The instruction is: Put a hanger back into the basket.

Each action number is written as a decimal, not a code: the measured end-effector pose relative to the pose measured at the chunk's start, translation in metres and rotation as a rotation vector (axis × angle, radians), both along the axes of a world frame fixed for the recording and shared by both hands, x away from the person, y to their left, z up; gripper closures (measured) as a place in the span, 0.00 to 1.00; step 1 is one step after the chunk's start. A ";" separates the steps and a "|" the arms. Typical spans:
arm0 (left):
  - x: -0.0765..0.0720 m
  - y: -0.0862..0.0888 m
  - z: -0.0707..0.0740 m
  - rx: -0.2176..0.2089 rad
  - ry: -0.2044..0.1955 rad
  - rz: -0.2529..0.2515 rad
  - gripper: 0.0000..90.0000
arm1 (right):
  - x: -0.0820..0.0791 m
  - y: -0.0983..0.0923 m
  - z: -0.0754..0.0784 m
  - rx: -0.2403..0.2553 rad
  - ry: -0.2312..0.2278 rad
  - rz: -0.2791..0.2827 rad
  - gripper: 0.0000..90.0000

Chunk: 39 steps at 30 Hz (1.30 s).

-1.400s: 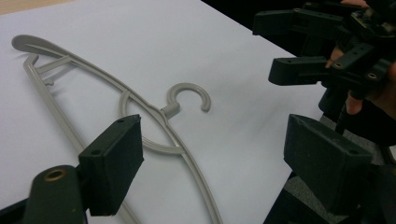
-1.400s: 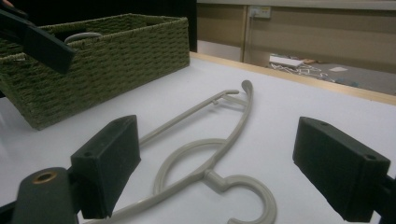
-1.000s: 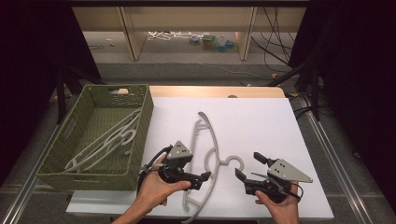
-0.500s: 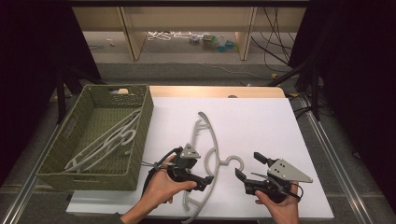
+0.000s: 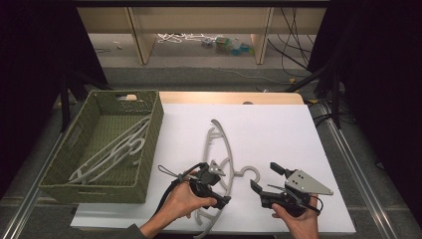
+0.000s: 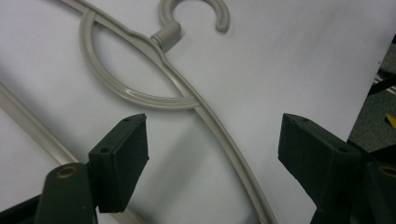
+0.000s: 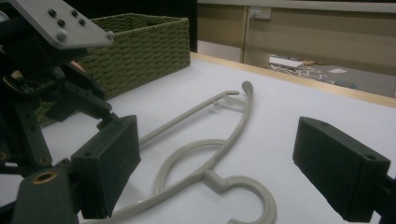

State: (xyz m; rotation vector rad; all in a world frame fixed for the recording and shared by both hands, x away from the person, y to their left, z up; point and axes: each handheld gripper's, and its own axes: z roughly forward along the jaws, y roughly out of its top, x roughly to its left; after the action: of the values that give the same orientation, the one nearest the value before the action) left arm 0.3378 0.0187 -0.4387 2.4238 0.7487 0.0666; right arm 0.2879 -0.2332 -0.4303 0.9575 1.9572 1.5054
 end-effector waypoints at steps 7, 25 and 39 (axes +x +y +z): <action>0.004 -0.017 -0.016 0.032 0.031 0.001 0.28 | -0.001 -0.001 0.002 -0.012 0.010 0.004 0.17; 0.007 -0.022 -0.030 0.125 -0.003 -0.094 0.56 | -0.001 0.000 0.001 -0.004 0.006 0.007 0.17; 0.027 -0.009 -0.026 0.132 0.100 -0.092 0.77 | 0.000 0.000 0.000 0.000 0.003 0.009 0.17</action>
State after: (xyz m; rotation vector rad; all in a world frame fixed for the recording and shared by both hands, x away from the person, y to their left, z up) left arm 0.3650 0.0102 -0.4651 2.6001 0.6953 -0.0432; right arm 0.2874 -0.2335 -0.4301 0.9530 1.9663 1.5100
